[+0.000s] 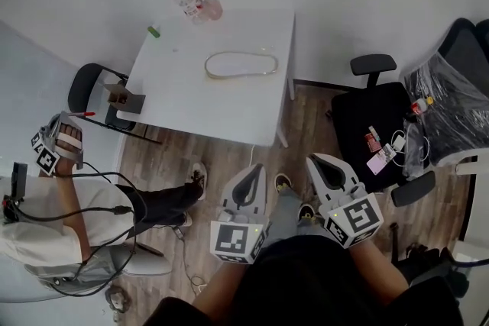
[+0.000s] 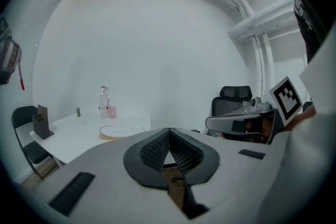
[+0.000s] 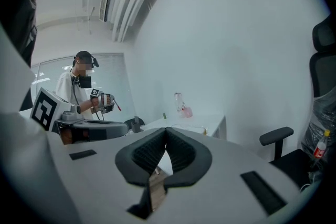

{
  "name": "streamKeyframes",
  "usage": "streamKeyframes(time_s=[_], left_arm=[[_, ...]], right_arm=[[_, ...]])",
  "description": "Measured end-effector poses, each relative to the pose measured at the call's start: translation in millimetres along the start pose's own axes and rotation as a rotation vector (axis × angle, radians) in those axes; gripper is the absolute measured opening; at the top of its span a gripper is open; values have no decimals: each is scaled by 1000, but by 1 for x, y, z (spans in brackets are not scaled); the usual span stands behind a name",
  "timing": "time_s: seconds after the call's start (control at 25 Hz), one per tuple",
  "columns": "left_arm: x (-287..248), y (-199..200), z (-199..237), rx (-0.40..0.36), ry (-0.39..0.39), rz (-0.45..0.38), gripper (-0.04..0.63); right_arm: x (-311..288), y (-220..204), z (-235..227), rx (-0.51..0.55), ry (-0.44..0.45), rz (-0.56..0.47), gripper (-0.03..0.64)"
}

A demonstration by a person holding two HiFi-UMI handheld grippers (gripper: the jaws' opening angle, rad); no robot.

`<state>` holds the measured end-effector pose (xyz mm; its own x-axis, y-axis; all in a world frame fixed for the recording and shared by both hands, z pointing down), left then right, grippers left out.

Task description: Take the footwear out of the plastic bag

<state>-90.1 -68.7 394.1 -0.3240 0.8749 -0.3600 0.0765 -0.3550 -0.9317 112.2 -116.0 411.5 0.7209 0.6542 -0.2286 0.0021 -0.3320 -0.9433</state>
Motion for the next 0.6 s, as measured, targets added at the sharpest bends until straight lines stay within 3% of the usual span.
streamKeyframes(time_s=[0.36, 0.6], left_arm=[[-66, 24, 76, 23, -12, -5, 21], [-96, 45, 117, -10, -43, -17, 21]], right_arm=[[-93, 26, -27, 35, -3, 53, 17], [-137, 51, -39, 57, -19, 35, 17]])
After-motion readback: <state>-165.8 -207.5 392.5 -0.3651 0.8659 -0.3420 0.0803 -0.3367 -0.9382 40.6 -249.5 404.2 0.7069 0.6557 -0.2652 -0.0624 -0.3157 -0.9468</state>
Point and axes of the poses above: the fingertips, and each gripper's own axes: x backward along the fingers, z to its left, y out of its top, the point moved 10 cm from there along x, backward along the fingers, and after that the axes turned 6 degrees about z, right-handed, at the moved point
